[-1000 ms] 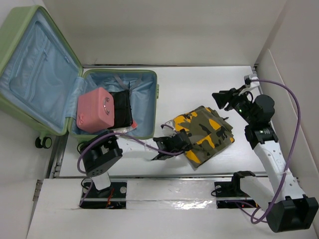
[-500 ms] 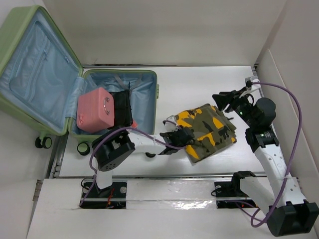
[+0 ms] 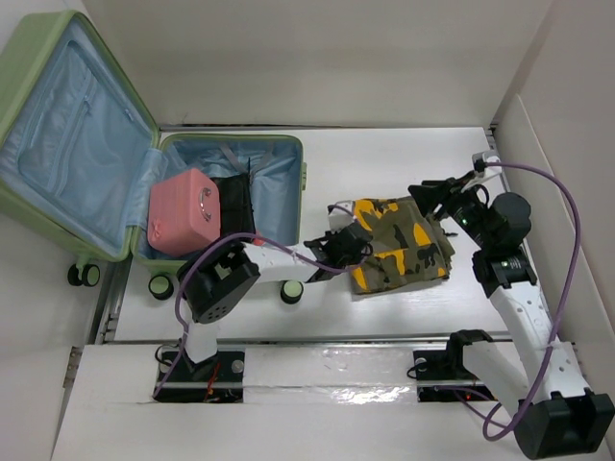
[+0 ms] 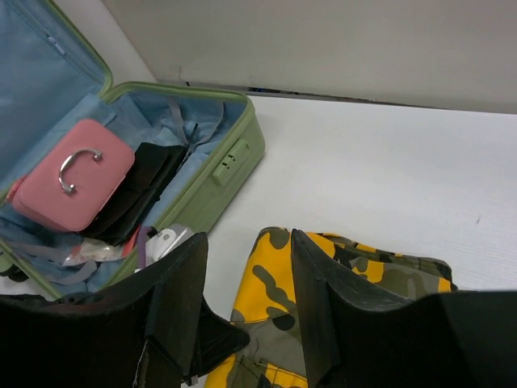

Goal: Pack the luggage

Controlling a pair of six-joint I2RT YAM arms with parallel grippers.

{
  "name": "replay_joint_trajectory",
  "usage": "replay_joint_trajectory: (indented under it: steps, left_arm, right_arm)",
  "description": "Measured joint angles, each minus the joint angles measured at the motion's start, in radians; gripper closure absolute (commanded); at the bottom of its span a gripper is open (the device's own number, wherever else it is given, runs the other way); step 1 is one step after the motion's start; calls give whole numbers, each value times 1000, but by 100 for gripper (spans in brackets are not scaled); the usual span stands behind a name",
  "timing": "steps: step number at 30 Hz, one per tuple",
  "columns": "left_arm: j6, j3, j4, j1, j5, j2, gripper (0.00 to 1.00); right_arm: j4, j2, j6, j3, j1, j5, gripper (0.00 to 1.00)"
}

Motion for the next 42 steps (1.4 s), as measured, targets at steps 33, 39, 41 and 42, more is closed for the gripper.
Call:
replay_joint_trajectory:
  steps: [33, 39, 41, 42]
  left_arm:
    - [530, 91, -428, 983, 339, -495, 100]
    - [541, 90, -437, 968, 267, -495, 100]
    - [543, 96, -451, 967, 233, -494, 100]
    - [545, 104, -461, 966, 217, -490, 100]
  right_arm:
    - [24, 3, 11, -32, -15, 29, 48]
    - [24, 3, 11, -32, -15, 32, 48]
    - [24, 6, 11, -32, -14, 32, 48]
    - [24, 9, 10, -32, -13, 32, 47]
